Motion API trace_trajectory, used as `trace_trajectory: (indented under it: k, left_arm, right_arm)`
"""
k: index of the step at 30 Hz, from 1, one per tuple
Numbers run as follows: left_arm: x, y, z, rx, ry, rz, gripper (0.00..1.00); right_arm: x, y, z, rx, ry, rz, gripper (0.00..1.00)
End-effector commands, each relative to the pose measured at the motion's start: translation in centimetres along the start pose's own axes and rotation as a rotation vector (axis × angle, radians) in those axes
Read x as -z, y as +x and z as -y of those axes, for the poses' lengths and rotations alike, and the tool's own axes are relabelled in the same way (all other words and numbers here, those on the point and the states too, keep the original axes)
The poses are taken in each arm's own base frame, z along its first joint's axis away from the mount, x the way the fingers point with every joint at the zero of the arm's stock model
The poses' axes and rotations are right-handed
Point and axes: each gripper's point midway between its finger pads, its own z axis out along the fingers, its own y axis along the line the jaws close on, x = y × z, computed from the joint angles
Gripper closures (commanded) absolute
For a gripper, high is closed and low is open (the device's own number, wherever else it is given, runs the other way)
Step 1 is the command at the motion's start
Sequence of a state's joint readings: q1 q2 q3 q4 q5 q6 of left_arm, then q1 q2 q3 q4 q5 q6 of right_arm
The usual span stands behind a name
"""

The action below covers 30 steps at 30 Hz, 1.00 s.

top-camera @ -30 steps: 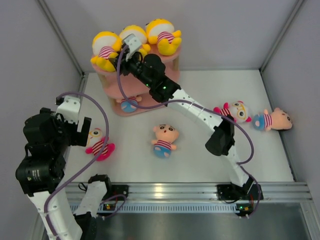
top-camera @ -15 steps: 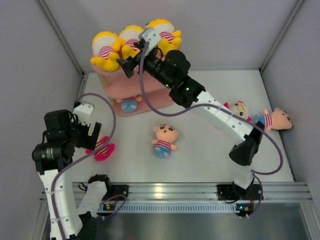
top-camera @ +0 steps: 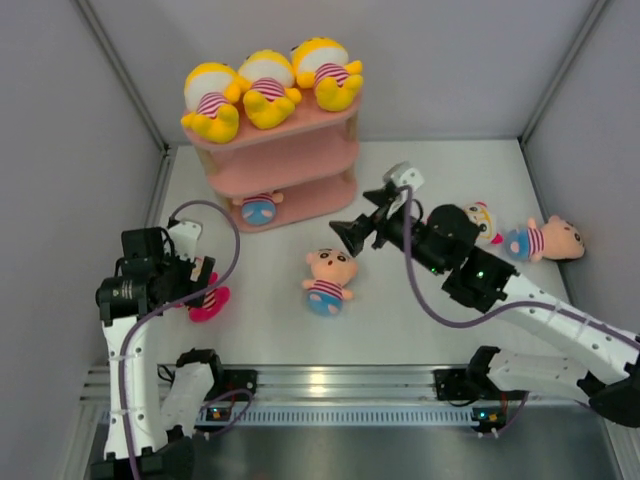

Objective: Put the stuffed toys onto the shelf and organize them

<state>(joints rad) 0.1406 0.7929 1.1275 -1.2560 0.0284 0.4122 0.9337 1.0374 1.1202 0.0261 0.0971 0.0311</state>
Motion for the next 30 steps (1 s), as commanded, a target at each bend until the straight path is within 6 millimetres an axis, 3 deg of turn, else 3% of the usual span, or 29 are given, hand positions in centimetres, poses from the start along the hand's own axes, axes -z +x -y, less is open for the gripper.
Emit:
trace_trajectory:
  k: [1, 5, 6, 7, 12, 17, 23, 26, 27, 30]
  left_arm:
    - [-1.7, -0.7, -1.4, 0.050, -0.090, 0.039, 0.01]
    - [-3.5, 0.6, -1.7, 0.101, -0.132, 0.011, 0.01]
    - [-3.7, 0.7, -1.8, 0.107, -0.140, 0.011, 0.01]
    - [-3.9, 0.7, -1.8, 0.112, -0.144, 0.015, 0.01]
    - [-4.6, 0.7, -1.2, 0.130, -0.118, 0.032, 0.02]
    - [-4.7, 0.1, -1.3, 0.133, -0.113, 0.029, 0.01]
    - [-4.6, -0.4, -1.7, 0.134, -0.120, 0.027, 0.01]
    - [-4.4, -0.6, -1.9, 0.130, -0.126, 0.029, 0.02]
    - [-4.4, -0.7, -2.0, 0.132, -0.127, 0.030, 0.01]
    - [-4.1, -1.2, -2.2, 0.125, -0.131, 0.038, 0.01]
  right_arm:
    - [0.8, 14.5, 0.4, -0.067, 0.057, -0.322, 0.01]
    - [1.6, 19.9, -1.1, -0.069, -0.025, -0.389, 0.02]
    - [1.3, 19.8, -1.5, -0.071, -0.044, -0.354, 0.06]
    - [2.0, 22.2, -1.9, -0.069, -0.072, -0.391, 0.12]
    - [3.1, 26.7, -3.1, -0.070, -0.114, -0.419, 0.22]
    - [3.3, 27.9, -5.4, -0.031, -0.179, -0.402, 0.24]
    - [2.7, 31.3, -5.5, 0.003, -0.164, -0.490, 0.24]
    - [2.8, 32.8, -5.1, 0.019, -0.139, -0.533, 0.45]
    - [2.8, 33.2, -4.9, 0.027, -0.128, -0.554, 0.65]
    - [2.6, 32.5, -4.7, 0.064, -0.128, -0.561, 1.00]
